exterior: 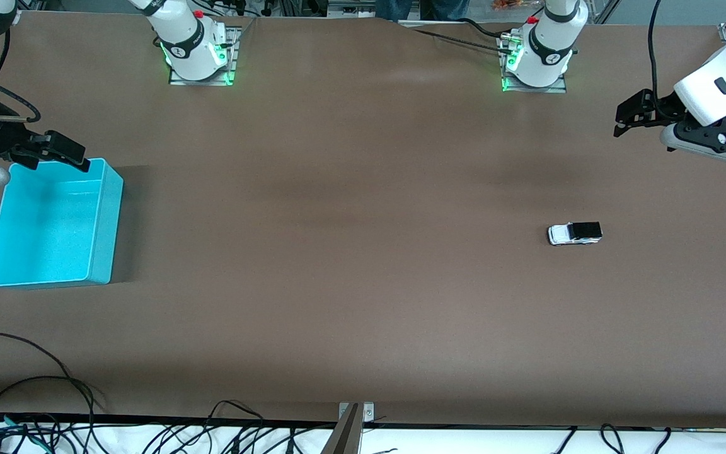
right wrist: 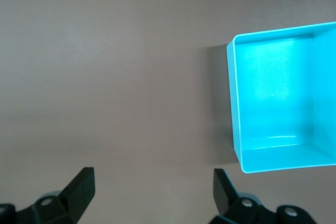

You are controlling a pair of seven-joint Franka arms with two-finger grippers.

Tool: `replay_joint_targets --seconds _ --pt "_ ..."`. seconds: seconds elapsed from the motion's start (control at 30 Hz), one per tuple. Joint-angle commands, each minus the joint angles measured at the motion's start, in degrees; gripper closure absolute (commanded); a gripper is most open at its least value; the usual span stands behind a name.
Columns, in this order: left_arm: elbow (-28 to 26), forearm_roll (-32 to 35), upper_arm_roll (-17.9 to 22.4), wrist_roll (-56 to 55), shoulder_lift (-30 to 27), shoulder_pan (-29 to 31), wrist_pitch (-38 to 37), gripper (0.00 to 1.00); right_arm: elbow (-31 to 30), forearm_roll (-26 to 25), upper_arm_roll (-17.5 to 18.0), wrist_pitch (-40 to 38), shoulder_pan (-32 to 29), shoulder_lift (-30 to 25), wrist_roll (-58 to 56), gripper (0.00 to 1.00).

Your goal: Wind and store white jeep toy

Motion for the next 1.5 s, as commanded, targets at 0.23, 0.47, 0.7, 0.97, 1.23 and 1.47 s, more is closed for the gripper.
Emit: replay_joint_targets --seconds 0.23,0.47,0.7,0.97,1.23,1.47 --pt "1.9 1.4 -0.1 -0.2 1.0 -0.2 -1.4 0.00 1.1 -0.3 0.6 -1.0 -0.7 0.2 -0.6 0.00" --pt "1.9 1.4 -0.1 -0.3 1.1 -0.3 -1.4 0.00 1.1 -0.3 0.6 -1.0 -0.7 0.2 -0.5 0.00" --pt "1.9 1.4 -0.1 -0.2 2.1 -0.2 -1.4 0.00 1.1 -0.3 0.6 -1.0 -0.7 0.2 -0.5 0.00" --pt "2.2 1.4 -0.1 -0.1 3.9 0.1 -1.5 0.00 1.1 -0.3 0.6 -0.9 -0.7 0.2 -0.6 0.00" --pt "2.3 1.4 -0.1 0.3 4.6 0.1 -1.4 0.00 1.1 -0.3 0.6 -0.9 -0.7 0.2 -0.5 0.00" --pt "2.4 1.4 -0.1 2.5 8.5 0.1 -1.6 0.00 1.1 -0.3 0.5 -0.9 -0.7 0.2 -0.5 0.00"
